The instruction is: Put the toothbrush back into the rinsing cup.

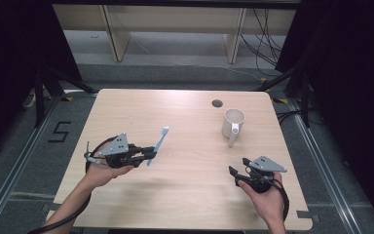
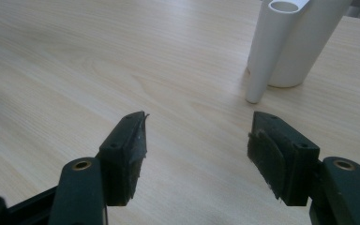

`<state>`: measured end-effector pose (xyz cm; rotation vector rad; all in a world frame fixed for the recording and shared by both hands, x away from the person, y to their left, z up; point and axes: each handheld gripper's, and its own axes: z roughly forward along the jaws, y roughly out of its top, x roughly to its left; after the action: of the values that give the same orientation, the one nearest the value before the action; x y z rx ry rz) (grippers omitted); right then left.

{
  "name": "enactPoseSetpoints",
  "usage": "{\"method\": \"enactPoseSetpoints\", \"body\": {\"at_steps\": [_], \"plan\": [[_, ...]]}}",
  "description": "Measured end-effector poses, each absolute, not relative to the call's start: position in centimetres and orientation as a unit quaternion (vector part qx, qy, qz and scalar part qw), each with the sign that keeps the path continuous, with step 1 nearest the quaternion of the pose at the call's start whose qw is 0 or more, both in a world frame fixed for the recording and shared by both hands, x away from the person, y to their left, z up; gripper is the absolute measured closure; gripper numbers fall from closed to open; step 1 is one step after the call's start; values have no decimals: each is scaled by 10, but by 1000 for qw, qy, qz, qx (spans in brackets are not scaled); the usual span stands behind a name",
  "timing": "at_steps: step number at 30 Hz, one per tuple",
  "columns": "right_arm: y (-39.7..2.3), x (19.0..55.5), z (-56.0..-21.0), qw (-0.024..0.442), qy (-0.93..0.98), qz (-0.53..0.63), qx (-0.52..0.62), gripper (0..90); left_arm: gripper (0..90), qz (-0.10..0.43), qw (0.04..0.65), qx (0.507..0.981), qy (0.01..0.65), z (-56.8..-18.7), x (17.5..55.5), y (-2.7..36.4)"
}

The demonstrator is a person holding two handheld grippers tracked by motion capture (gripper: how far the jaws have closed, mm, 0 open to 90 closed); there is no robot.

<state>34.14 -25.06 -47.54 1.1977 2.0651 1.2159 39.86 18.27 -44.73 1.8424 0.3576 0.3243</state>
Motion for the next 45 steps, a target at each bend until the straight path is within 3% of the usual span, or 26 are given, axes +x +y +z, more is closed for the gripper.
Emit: {"method": "enactPoseSetpoints", "body": {"at_steps": [1,11,28,45], "plan": [[-253,342,-474,246,752,434,430,379,788,139,582,786,155,-447,399,182],[-248,342,-471,237,740,447,444,386,788,153,597,770,167,-447,398,174],[-235,344,-463,265,729,472,419,460,788,180,628,732,193,-448,393,165],[-217,342,-456,259,720,496,410,507,788,190,634,724,197,-451,389,156]]}}
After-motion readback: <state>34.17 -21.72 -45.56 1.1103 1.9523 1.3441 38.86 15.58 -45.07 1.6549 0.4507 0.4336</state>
